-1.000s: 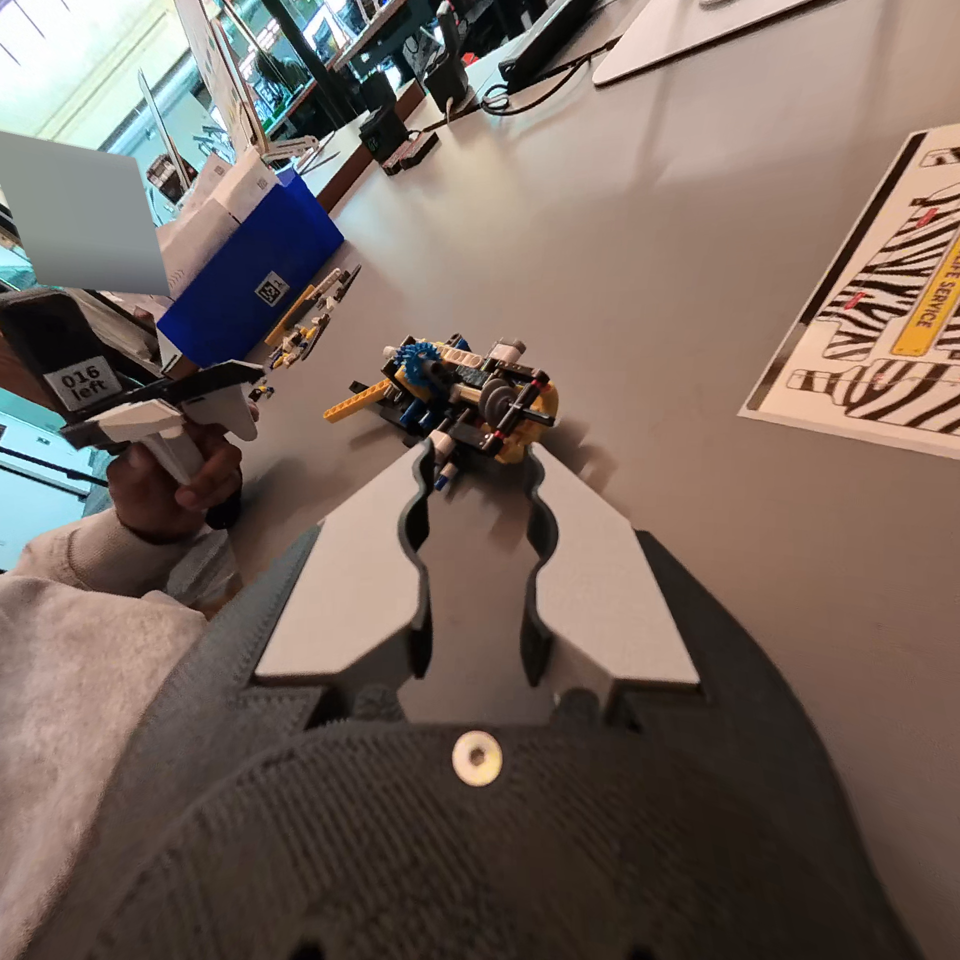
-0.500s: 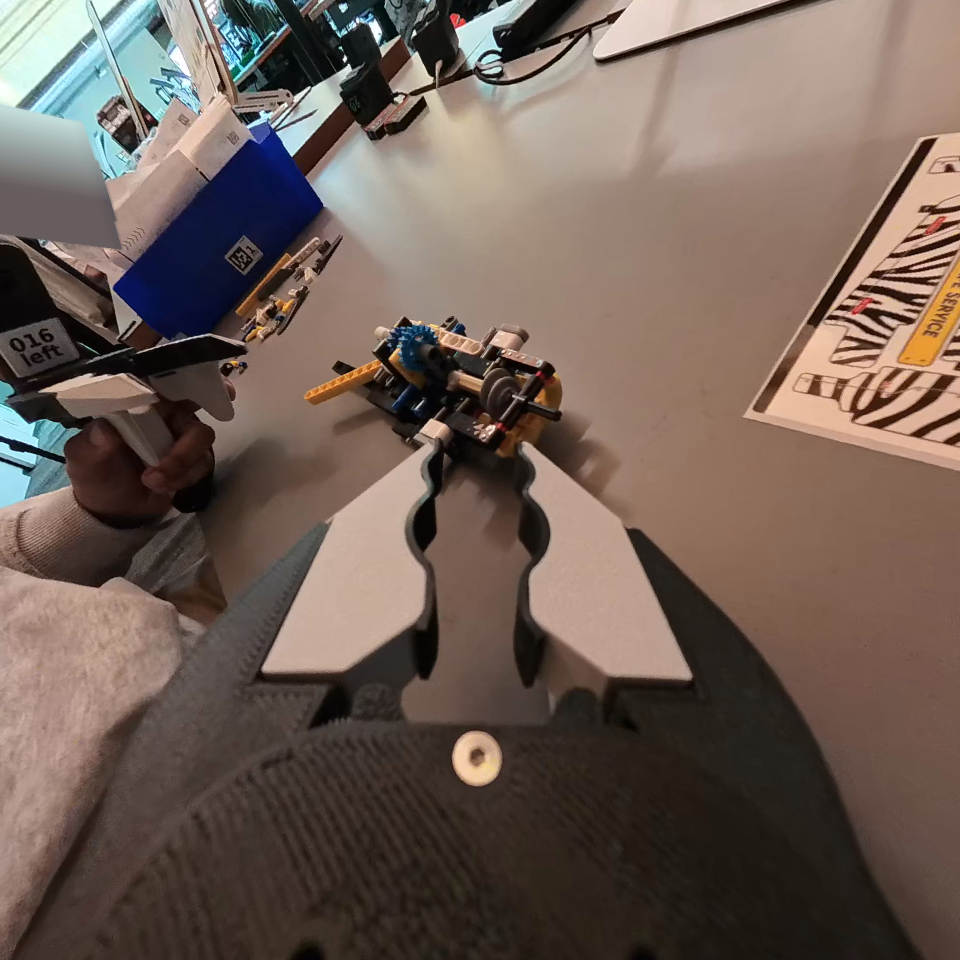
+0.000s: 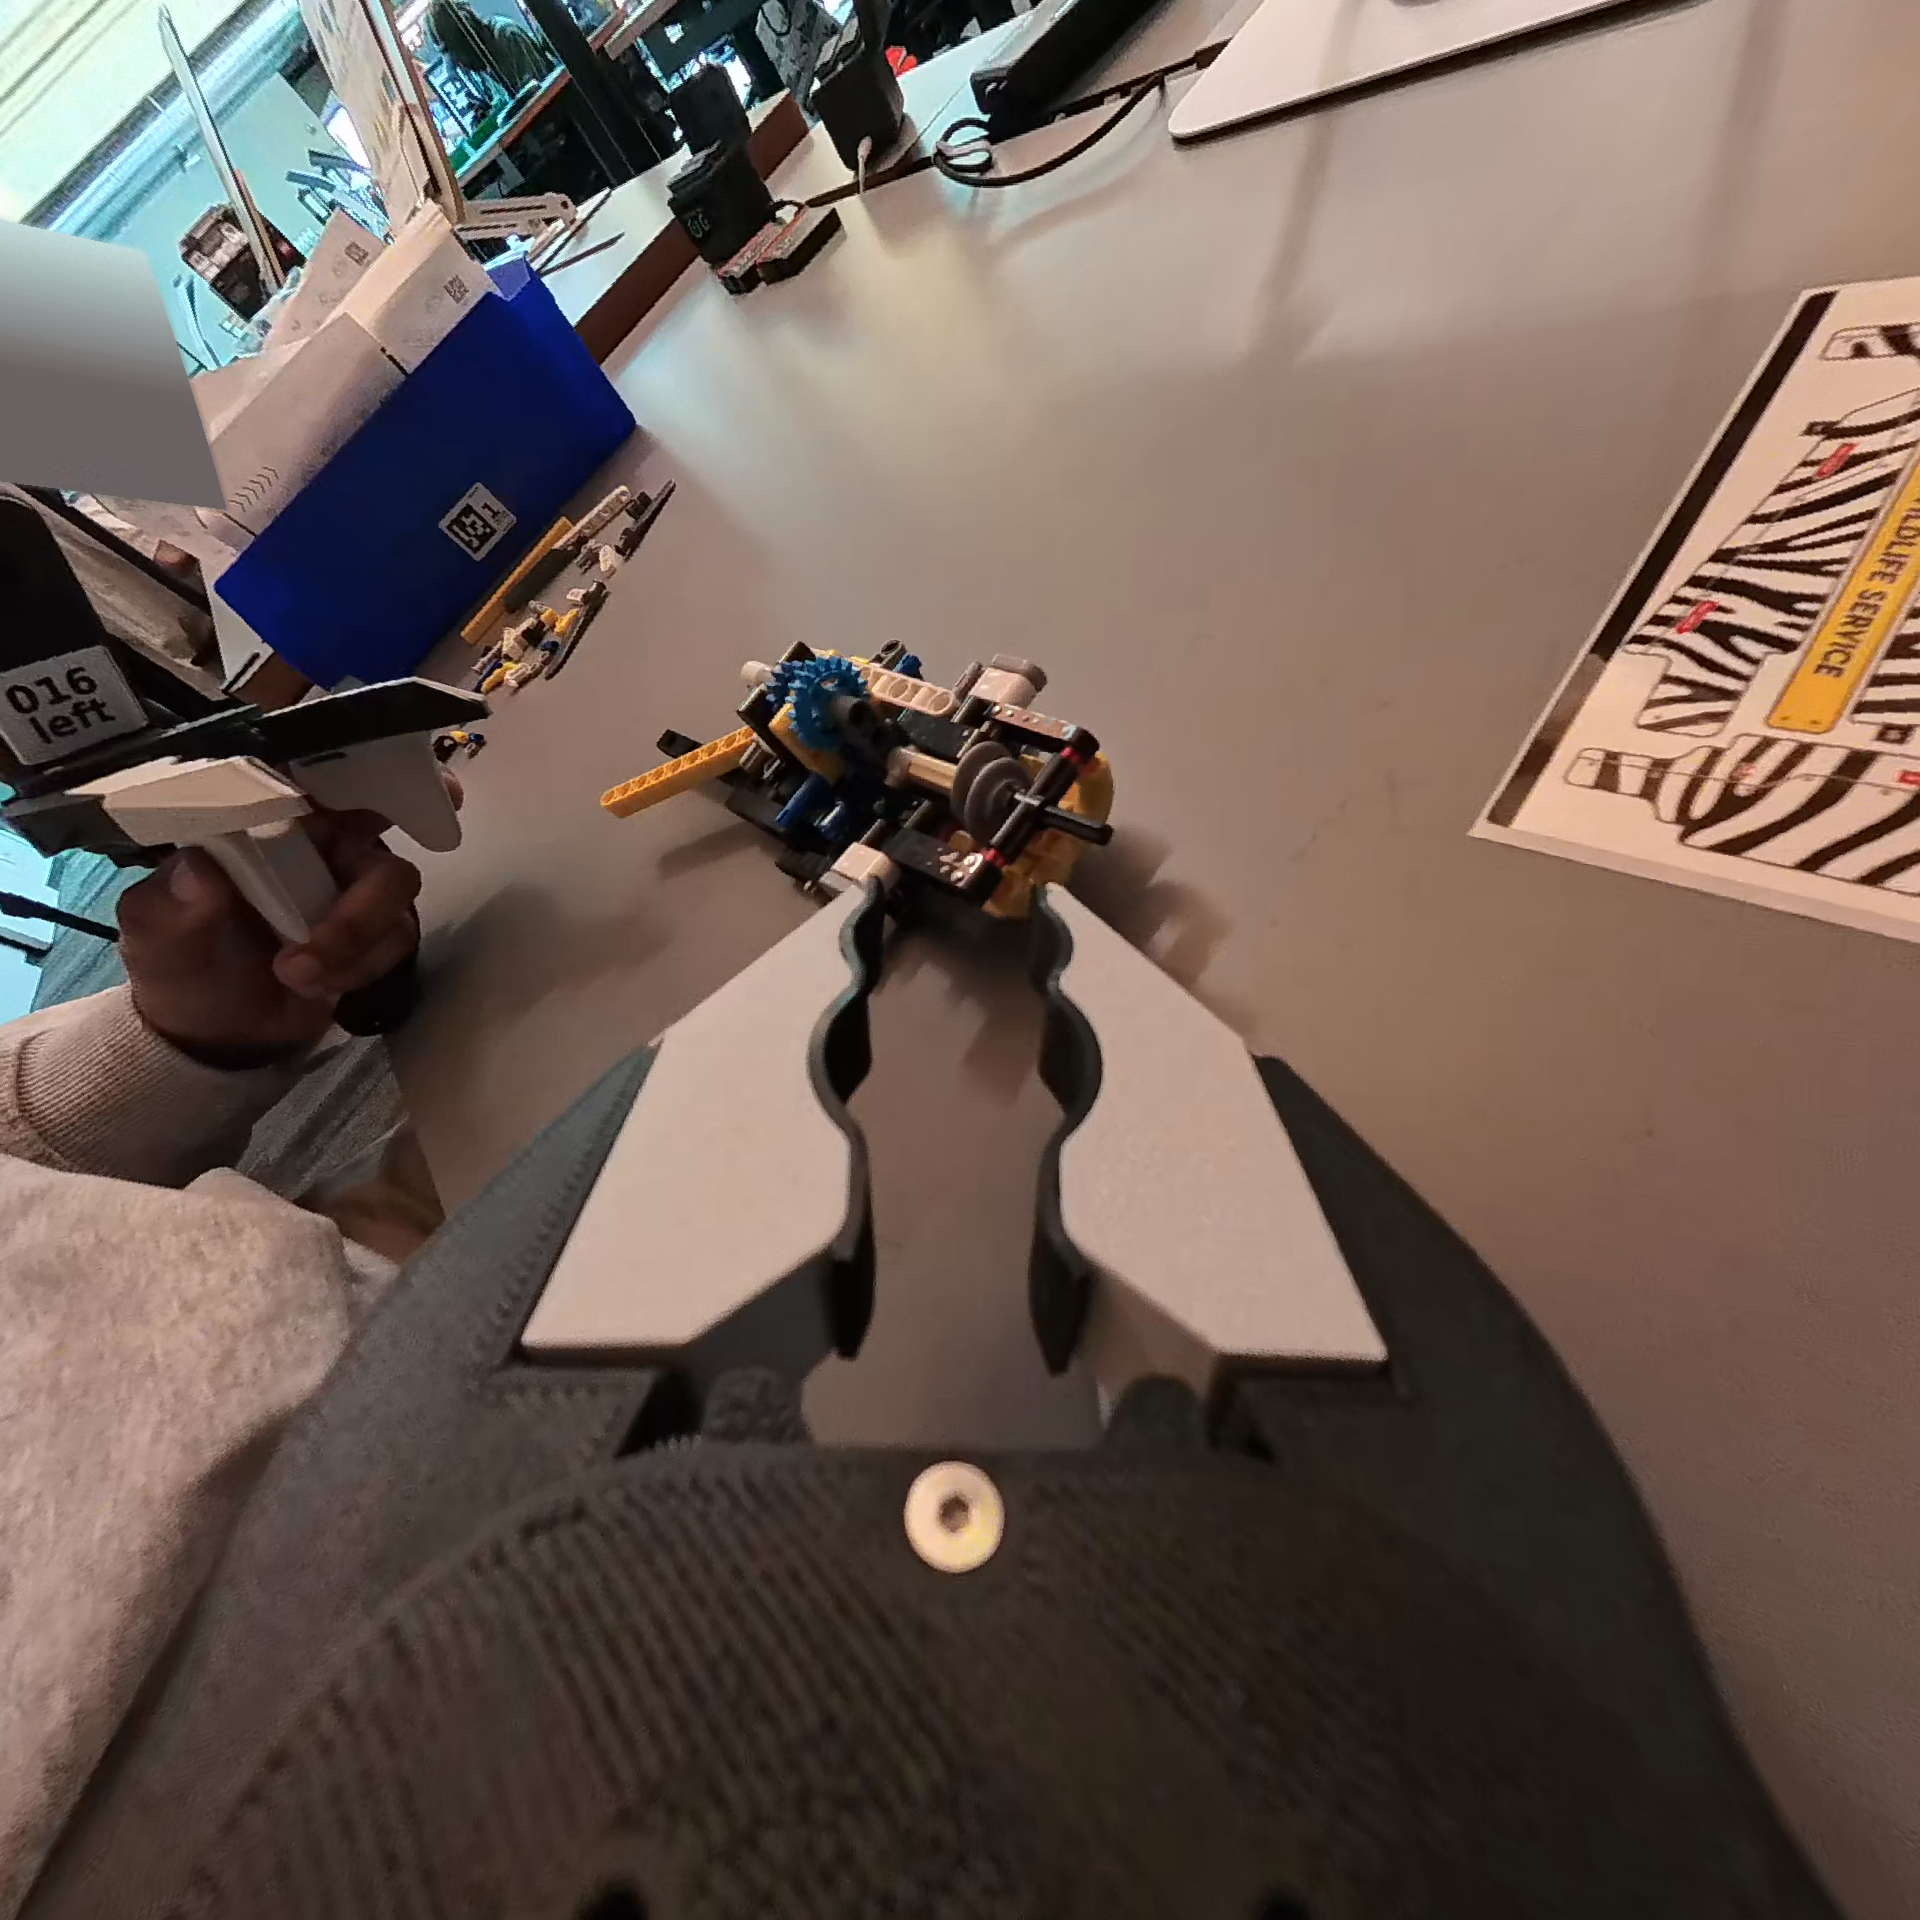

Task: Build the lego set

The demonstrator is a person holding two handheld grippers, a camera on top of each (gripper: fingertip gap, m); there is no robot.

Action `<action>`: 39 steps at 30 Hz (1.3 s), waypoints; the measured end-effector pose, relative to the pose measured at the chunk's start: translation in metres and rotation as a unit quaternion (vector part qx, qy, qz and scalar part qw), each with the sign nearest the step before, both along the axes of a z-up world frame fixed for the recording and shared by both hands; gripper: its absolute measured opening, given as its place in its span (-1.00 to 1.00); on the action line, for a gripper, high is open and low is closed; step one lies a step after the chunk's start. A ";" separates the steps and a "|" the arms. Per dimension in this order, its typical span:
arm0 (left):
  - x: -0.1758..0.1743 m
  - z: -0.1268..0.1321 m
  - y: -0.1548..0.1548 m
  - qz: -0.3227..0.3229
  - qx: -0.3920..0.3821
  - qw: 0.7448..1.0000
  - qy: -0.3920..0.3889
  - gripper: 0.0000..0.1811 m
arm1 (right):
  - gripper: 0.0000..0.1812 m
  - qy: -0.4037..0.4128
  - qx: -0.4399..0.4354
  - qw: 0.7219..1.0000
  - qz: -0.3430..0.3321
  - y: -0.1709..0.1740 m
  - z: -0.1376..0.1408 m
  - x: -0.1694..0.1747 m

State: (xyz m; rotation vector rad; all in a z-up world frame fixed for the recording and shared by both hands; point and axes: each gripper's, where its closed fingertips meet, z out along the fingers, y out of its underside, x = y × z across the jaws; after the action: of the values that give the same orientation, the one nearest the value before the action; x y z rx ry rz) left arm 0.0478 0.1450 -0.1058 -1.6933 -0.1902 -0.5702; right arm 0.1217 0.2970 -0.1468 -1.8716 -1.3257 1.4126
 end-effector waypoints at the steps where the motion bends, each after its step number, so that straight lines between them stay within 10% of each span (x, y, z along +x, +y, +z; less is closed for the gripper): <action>1: 0.000 0.000 0.000 0.000 0.000 1.000 0.000 -0.39 | -0.71 -0.001 0.001 1.000 -0.001 0.000 0.000 0.000; 39: -0.001 -0.002 0.002 -0.006 -0.007 1.000 -0.013 -0.39 | -0.69 -0.003 0.000 1.000 -0.006 0.002 -0.001 0.000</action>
State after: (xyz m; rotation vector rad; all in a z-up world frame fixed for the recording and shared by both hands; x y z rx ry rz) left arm 0.0473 0.1470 -0.1079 -1.7026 -0.2041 -0.6013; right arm 0.1215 0.2990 -0.1479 -1.8831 -1.3141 1.4018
